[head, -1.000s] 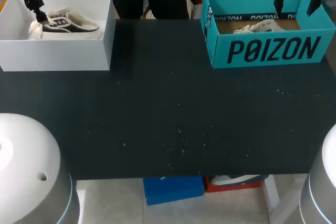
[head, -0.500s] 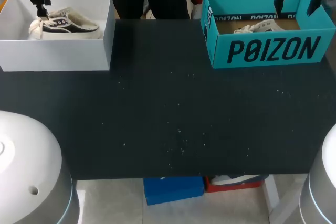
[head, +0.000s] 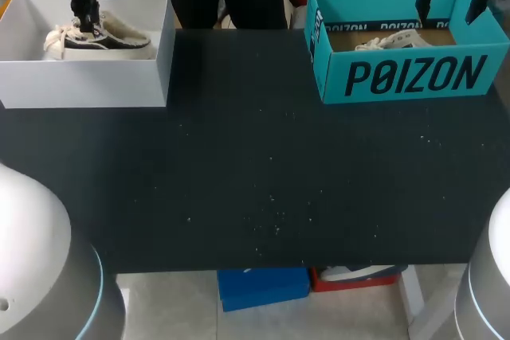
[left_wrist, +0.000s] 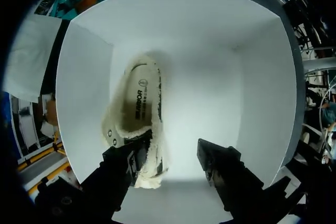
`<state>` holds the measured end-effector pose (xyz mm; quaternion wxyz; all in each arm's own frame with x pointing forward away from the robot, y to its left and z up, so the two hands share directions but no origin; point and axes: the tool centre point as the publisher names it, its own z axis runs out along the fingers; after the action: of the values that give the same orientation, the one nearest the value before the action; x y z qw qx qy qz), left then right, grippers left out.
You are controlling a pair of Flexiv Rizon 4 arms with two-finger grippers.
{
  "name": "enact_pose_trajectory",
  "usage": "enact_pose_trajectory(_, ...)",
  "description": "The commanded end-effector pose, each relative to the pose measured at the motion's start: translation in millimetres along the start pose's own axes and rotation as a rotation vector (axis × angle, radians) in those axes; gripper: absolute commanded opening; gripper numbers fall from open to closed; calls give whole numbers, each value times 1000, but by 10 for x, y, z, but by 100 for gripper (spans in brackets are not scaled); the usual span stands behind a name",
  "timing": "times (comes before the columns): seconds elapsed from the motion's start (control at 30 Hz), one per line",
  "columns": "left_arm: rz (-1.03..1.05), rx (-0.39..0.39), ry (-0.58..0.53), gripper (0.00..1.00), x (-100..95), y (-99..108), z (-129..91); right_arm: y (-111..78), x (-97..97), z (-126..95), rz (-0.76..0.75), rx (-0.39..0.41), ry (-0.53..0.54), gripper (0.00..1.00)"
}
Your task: Take the shoe out of the shoebox, open the shoe tongue, remove and reinsert the insole, then place the shoe into the shoebox
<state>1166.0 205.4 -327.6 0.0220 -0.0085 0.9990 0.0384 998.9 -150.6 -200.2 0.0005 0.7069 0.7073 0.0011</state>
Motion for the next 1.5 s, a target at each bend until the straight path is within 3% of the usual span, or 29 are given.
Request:
enact_pose_trajectory(0.03,7,-7,103,57,-304,-71,238,3,1,0,0,0,0,100)
enact_pose_trajectory(0.1,9,-7,110,44,-301,-92,272,3,1,0,0,0,0,100)
enact_pose_trajectory(0.4,-3,-10,139,42,-300,-39,508,3,1,0,0,0,0,100)
enact_pose_trajectory(0.7,11,-25,143,29,-294,-60,620,3,1,0,0,0,0,100)
enact_pose_trajectory(0.77,14,-27,145,20,-276,-56,646,3,1,0,0,0,0,100)
enact_pose_trajectory(1.03,17,-33,145,11,-240,-65,753,3,1,0,0,0,0,100)
enact_pose_trajectory(1.13,18,-36,145,0,-231,-67,783,3,1,0,0,0,0,100)
enact_pose_trajectory(1.3,1,-20,126,0,-222,-40,721,3,1,0,0,0,0,100)
enact_pose_trajectory(1.5,-21,-4,64,0,-138,-8,301,3,1,0,0,0,0,100)
